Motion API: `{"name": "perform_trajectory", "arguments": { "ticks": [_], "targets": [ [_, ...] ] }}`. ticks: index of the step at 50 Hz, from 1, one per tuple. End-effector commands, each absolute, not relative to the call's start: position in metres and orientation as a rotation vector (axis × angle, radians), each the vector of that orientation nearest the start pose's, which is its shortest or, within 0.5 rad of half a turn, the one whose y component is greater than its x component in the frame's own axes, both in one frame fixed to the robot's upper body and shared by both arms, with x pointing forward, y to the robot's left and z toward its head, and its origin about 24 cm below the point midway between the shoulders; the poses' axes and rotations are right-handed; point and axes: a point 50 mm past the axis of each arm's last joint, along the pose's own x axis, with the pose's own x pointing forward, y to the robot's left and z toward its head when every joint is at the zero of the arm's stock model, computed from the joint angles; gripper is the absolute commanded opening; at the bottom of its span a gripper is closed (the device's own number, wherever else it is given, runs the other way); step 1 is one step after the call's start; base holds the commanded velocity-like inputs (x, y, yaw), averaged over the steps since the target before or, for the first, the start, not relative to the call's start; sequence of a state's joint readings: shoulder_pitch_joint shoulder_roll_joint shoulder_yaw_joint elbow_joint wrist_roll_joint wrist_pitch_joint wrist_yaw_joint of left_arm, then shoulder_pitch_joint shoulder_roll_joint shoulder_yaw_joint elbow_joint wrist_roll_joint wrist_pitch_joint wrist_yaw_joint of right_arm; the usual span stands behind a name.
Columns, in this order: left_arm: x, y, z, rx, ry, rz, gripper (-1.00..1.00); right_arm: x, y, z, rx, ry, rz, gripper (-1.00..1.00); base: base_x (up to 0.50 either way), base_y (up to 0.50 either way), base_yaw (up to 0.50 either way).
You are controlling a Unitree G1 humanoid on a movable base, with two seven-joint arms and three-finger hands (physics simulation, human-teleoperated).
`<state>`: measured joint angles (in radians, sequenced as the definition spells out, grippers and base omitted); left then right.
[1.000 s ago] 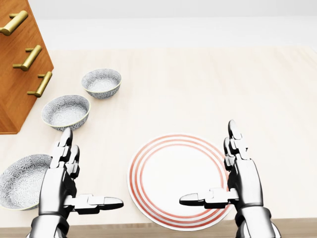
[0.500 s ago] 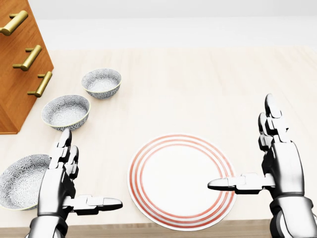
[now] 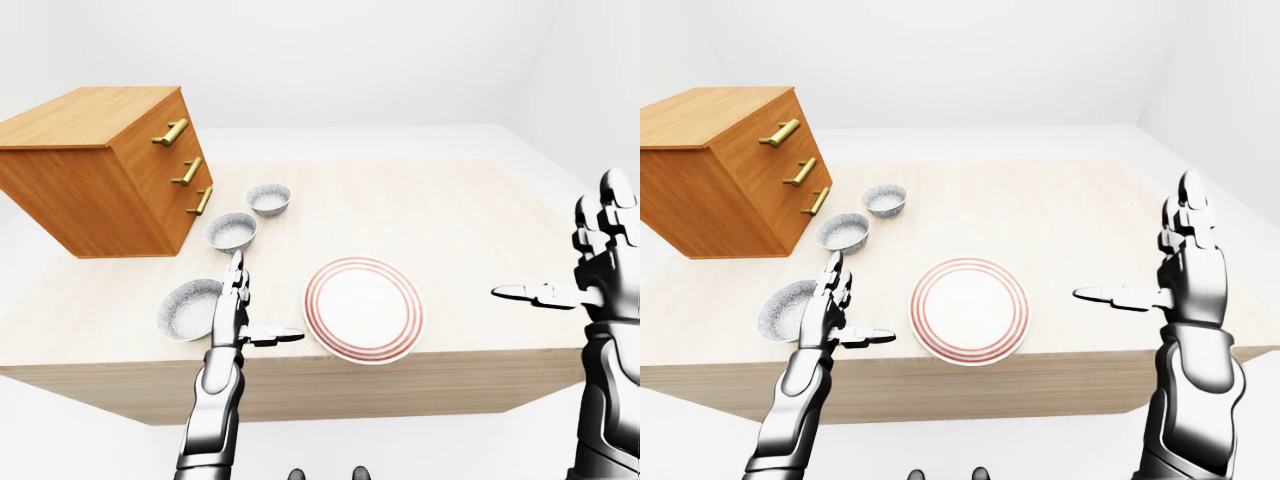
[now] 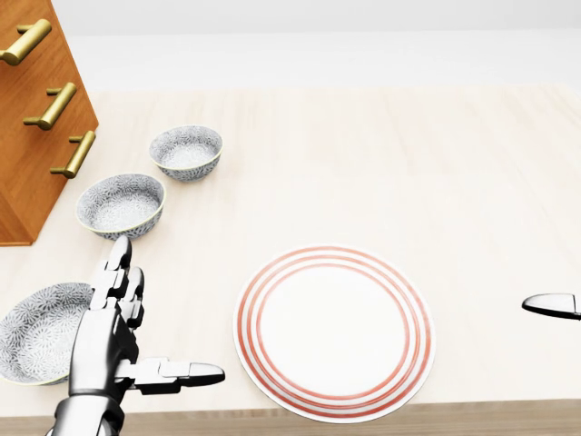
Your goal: Put the bowl in the middle on the plate.
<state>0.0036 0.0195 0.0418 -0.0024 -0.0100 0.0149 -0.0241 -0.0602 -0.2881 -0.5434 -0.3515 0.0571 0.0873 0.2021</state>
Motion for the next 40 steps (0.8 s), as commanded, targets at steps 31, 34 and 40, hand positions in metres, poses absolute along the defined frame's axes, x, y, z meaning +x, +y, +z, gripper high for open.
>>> {"name": "perform_trajectory", "arguments": {
  "ticks": [31,34,40],
  "targets": [
    [0.253,0.162,0.039,0.013,0.019,0.023,1.00,0.175,-0.385,0.166,-0.306,-0.274,-0.606,1.00,0.00,0.00,0.00],
    [0.253,0.162,0.039,0.012,0.019,0.024,1.00,0.175,-0.384,0.165,-0.305,-0.270,-0.608,1.00,0.00,0.00,0.00],
    [0.254,0.163,0.037,0.013,0.021,0.024,1.00,0.179,-0.385,0.156,-0.270,-0.244,-0.612,1.00,0.00,0.00,0.00]
  ]
}}
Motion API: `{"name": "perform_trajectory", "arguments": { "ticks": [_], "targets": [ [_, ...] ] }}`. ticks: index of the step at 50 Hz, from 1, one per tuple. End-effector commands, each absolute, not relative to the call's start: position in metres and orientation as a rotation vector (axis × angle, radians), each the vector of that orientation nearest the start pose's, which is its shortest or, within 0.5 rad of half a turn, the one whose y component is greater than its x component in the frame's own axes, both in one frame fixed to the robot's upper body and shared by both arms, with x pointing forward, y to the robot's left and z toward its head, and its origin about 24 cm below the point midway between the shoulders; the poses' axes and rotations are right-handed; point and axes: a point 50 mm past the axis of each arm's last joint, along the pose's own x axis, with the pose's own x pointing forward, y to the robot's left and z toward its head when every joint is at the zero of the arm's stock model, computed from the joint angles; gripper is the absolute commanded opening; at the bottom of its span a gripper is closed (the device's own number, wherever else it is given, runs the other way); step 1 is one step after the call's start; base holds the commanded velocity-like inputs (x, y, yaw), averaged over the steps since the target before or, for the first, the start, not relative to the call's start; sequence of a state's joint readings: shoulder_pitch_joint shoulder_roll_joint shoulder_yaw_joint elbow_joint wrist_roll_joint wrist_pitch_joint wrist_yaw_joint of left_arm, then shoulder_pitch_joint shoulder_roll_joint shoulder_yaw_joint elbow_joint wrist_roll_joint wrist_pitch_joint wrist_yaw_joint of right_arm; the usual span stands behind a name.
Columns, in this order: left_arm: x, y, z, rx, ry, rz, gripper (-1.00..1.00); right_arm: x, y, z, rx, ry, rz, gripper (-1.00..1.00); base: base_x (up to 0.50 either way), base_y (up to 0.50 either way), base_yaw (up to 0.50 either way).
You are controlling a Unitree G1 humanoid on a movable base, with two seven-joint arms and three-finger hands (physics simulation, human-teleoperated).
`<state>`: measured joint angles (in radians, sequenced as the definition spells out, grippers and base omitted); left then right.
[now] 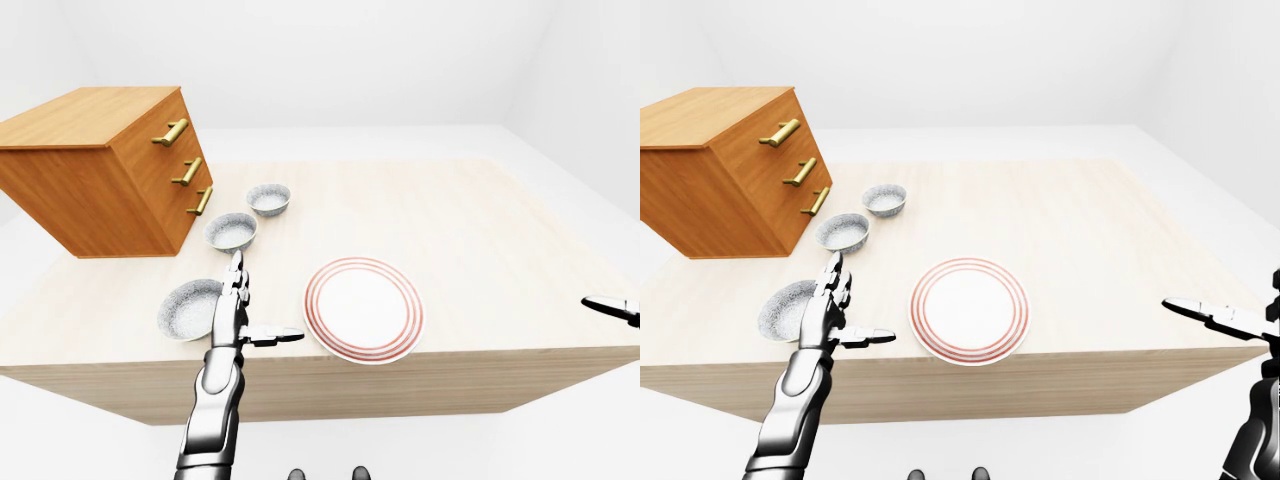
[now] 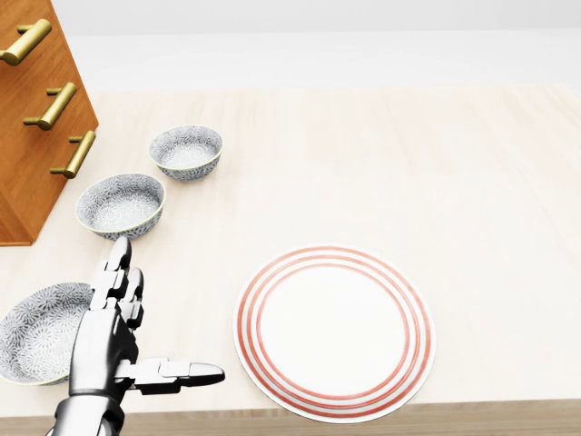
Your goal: Put the bowl in the middle on the plate.
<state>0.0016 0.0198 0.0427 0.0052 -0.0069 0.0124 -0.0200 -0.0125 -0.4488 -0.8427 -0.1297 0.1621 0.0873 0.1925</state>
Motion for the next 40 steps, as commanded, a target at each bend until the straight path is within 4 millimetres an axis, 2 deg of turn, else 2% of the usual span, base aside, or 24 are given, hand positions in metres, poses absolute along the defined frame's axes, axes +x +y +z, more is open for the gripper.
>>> {"name": "perform_trajectory", "arguments": {
  "ticks": [1,10,17,40],
  "targets": [
    [0.254,0.163,0.037,0.013,0.021,0.025,1.00,0.181,-0.386,0.154,-0.280,-0.238,-0.664,1.00,0.00,0.00,0.00],
    [0.254,0.163,0.037,0.015,0.025,0.027,1.00,0.184,-0.376,0.153,-0.282,-0.247,-0.642,1.00,0.00,0.00,0.00],
    [0.254,0.163,0.037,0.017,0.025,0.027,1.00,0.183,-0.377,0.145,-0.289,-0.207,-0.644,1.00,0.00,0.00,0.00],
    [0.253,0.162,0.038,0.017,0.025,0.027,1.00,0.182,-0.377,0.145,-0.278,-0.211,-0.645,1.00,0.00,0.00,0.00]
  ]
}}
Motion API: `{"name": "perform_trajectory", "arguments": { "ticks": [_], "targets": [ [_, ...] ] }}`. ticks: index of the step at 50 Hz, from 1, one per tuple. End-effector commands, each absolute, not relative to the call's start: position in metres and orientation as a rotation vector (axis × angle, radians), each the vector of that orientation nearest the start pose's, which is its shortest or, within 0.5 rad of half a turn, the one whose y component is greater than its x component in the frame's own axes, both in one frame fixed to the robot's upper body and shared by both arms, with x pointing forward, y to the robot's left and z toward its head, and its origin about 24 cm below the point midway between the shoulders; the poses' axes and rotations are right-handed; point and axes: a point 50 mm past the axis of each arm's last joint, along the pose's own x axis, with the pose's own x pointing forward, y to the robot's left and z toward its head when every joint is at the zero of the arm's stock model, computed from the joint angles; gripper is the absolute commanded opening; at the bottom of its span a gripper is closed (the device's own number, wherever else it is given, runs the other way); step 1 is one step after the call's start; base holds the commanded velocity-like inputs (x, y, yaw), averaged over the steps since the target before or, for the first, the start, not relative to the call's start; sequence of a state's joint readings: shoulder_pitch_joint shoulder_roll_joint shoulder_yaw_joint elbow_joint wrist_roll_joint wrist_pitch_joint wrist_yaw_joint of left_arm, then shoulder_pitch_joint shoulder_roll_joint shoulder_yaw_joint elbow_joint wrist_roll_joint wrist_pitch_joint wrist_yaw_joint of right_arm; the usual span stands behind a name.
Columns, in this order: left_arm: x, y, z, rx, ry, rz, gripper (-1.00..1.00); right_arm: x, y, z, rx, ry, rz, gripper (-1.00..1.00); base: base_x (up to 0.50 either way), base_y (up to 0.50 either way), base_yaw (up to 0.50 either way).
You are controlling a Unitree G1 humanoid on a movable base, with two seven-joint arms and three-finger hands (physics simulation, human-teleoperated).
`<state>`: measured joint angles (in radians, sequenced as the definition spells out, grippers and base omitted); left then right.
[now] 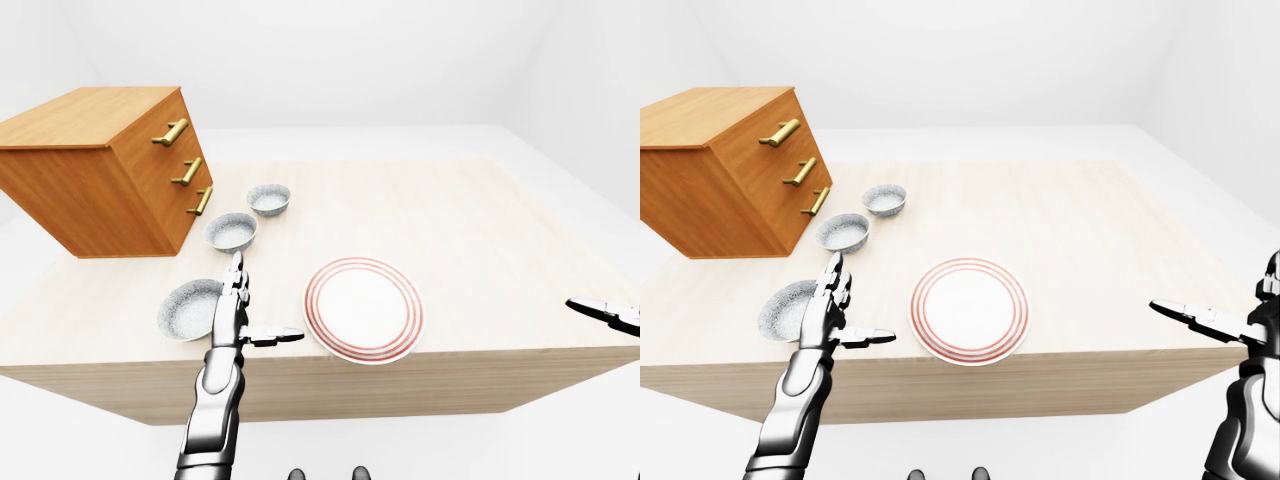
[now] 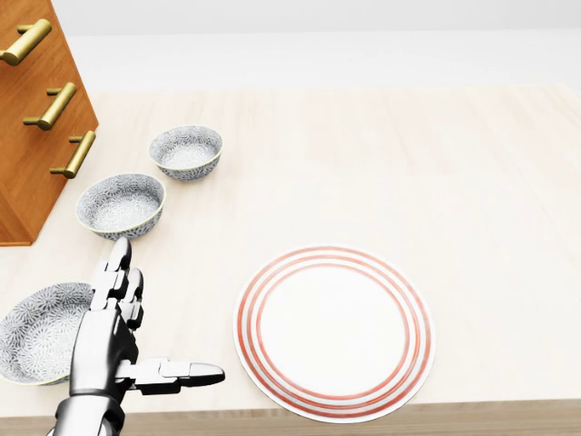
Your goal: Put the bowl in the middle on the plate.
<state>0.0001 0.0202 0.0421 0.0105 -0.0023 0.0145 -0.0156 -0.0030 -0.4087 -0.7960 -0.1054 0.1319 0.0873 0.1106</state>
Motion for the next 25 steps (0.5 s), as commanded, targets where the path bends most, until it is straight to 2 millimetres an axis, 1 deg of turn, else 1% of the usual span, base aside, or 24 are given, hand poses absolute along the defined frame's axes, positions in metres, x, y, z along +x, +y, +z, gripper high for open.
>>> {"name": "perform_trajectory", "arguments": {
  "ticks": [1,4,5,6,8,9,11,16,18,19,23,25],
  "targets": [
    [0.2528,0.1620,0.0385,0.018,0.025,0.026,1.00,0.1820,-0.3764,0.1442,-0.276,-0.211,-0.642,1.00,0.00,0.00,0.00],
    [0.2526,0.1612,0.0385,0.029,0.027,0.026,1.00,0.1821,-0.3757,0.1444,-0.257,-0.219,-0.620,1.00,0.00,0.00,0.00],
    [0.2523,0.1612,0.0395,0.026,0.027,0.026,1.00,0.1819,-0.3757,0.1381,-0.259,-0.188,-0.608,1.00,0.00,0.00,0.00],
    [0.2520,0.1612,0.0395,0.026,0.028,0.027,1.00,0.1820,-0.3759,0.1378,-0.256,-0.188,-0.608,1.00,0.00,0.00,0.00],
    [0.2523,0.1613,0.0391,0.026,0.027,0.027,1.00,0.1809,-0.3756,0.1414,-0.251,-0.207,-0.600,1.00,0.00,0.00,0.00],
    [0.2525,0.1613,0.0385,0.027,0.028,0.026,1.00,0.1814,-0.3761,0.1380,-0.248,-0.192,-0.601,1.00,0.00,0.00,0.00],
    [0.2534,0.1619,0.0374,0.026,0.028,0.027,1.00,0.1818,-0.3760,0.1429,-0.267,-0.206,-0.615,1.00,0.00,0.00,0.00],
    [0.2521,0.1612,0.0400,0.025,0.027,0.026,1.00,0.1823,-0.3748,0.1387,-0.261,-0.191,-0.604,1.00,0.00,0.00,0.00],
    [0.2521,0.1612,0.0400,0.025,0.027,0.026,1.00,0.1822,-0.3748,0.1386,-0.261,-0.191,-0.604,1.00,0.00,0.00,0.00],
    [0.2526,0.1613,0.0394,0.026,0.027,0.025,1.00,0.1818,-0.3741,0.1420,-0.266,-0.203,-0.594,1.00,0.00,0.00,0.00],
    [0.2526,0.1615,0.0389,0.027,0.027,0.025,1.00,0.1817,-0.3743,0.1381,-0.261,-0.188,-0.583,1.00,0.00,0.00,0.00],
    [0.2523,0.1615,0.0393,0.027,0.026,0.025,1.00,0.1792,-0.3724,0.1426,-0.266,-0.208,-0.568,1.00,0.00,0.00,0.00]
  ]
}}
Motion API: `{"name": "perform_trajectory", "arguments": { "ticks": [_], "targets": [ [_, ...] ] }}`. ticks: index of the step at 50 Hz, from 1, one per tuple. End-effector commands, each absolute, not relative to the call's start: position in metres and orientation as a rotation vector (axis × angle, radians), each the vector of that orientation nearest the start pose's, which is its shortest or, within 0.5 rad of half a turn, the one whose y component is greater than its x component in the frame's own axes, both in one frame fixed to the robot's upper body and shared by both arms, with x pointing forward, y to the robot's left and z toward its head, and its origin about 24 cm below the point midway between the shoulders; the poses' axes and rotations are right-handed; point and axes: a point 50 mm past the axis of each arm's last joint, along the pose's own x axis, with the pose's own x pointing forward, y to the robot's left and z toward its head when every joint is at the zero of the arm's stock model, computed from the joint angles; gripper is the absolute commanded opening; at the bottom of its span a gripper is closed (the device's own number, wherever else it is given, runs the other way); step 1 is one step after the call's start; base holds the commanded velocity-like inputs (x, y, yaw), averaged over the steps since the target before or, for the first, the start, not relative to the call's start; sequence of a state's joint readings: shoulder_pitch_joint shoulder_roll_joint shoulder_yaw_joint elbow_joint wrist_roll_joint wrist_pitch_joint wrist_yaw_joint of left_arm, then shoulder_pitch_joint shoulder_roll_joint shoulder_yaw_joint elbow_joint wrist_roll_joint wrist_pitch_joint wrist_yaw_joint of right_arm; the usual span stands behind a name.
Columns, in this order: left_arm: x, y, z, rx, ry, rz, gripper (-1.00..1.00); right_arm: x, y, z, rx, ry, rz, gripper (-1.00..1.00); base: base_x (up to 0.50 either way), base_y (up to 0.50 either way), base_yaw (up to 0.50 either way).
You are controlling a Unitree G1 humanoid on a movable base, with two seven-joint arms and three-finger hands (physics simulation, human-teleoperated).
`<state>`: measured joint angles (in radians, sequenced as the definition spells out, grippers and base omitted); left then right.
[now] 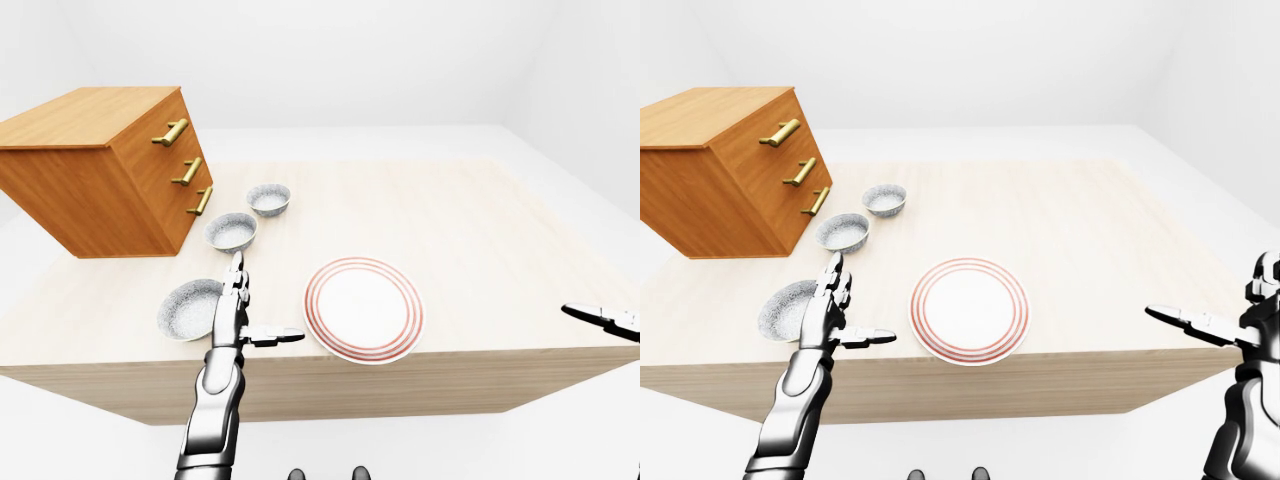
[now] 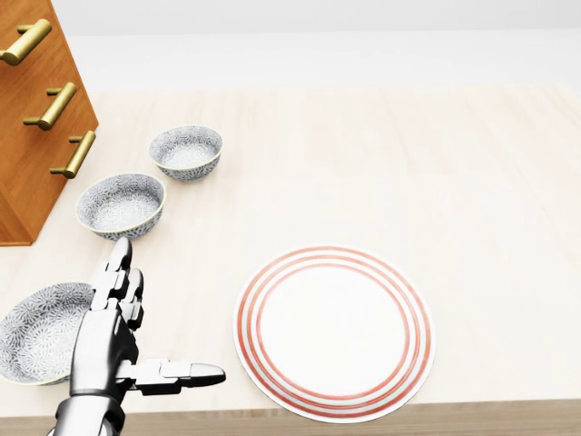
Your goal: Put the bowl in the middle on the plate.
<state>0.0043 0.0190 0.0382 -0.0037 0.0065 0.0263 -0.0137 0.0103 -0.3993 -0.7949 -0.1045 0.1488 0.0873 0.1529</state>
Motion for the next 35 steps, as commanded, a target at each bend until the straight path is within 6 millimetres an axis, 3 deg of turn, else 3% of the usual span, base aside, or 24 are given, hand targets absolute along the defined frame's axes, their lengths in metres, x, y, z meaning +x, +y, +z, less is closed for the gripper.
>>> {"name": "perform_trajectory", "arguments": {
  "ticks": [1,35],
  "targets": [
    [0.2522,0.1615,0.0394,0.026,0.026,0.025,1.00,0.1790,-0.3723,0.1435,-0.266,-0.212,-0.567,1.00,0.00,0.00,0.00],
    [0.2517,0.1602,0.0411,0.030,0.025,0.019,1.00,0.1807,-0.3708,0.1399,-0.274,-0.193,-0.550,1.00,0.18,0.03,0.00]
  ]
}}
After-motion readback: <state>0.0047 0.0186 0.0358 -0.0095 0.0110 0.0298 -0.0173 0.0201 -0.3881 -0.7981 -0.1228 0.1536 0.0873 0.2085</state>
